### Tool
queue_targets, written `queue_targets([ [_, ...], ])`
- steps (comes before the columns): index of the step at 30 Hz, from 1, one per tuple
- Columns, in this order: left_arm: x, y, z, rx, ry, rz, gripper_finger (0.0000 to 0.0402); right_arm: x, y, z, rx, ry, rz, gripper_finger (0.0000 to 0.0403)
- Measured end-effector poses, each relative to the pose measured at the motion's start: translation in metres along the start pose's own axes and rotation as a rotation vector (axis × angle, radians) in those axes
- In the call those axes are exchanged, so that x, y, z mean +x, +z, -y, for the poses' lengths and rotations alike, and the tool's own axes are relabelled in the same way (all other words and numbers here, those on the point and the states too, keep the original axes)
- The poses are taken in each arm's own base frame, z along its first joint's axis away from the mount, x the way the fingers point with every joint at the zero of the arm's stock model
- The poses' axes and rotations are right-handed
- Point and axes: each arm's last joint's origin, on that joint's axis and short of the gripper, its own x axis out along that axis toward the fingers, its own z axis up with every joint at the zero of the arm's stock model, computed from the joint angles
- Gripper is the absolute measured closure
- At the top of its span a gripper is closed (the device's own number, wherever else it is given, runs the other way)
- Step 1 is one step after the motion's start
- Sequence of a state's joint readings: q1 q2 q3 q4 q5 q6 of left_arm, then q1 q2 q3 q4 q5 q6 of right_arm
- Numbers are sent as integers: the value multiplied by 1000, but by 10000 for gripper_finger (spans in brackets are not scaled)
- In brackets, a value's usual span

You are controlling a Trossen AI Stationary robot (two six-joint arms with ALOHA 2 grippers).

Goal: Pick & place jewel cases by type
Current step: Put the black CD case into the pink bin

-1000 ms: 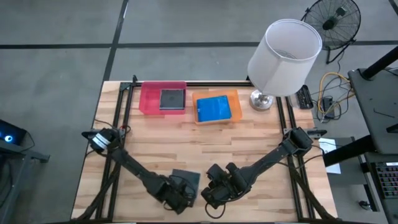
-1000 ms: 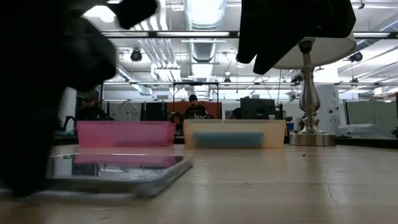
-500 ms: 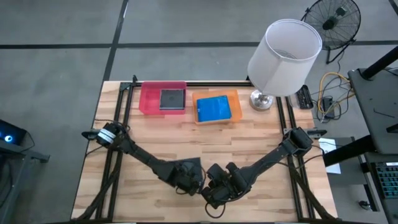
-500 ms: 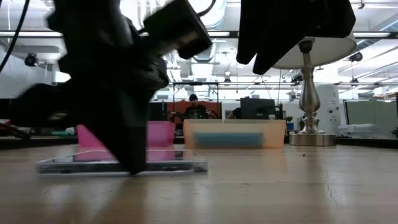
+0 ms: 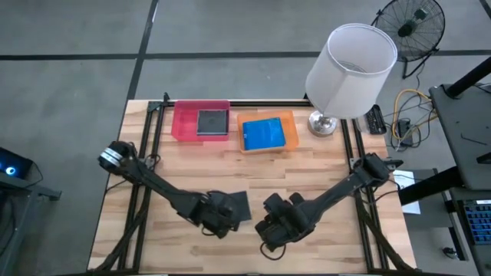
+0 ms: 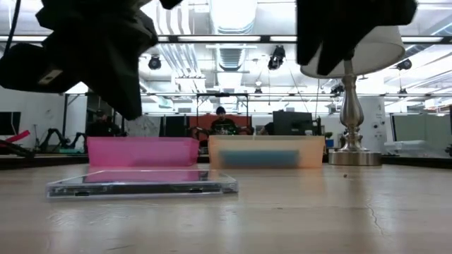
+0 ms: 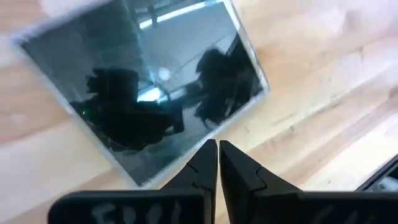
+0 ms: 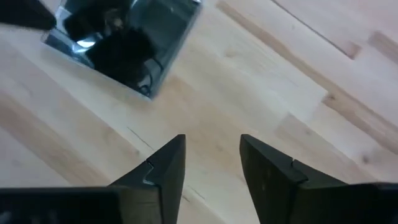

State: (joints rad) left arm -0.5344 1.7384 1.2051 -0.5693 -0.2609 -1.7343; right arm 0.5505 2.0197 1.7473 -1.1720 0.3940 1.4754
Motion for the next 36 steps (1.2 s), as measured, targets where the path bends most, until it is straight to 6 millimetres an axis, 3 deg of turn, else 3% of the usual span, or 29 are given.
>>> queue_targets([
  [9,-27,16,-47,-78,-166,101,402,12,28,-5,-50,81,-73,239],
  [19,-56,36,-99,-135,-342,159,398,28,69,-1,91,131,-133,209],
  [24,-67,42,-115,-113,-386,169,373,35,87,4,158,132,-145,175],
  [29,-73,46,-128,-87,-413,175,338,45,112,12,265,178,-264,137],
  [36,-76,48,-140,-84,-431,163,317,55,135,23,192,194,-252,124],
])
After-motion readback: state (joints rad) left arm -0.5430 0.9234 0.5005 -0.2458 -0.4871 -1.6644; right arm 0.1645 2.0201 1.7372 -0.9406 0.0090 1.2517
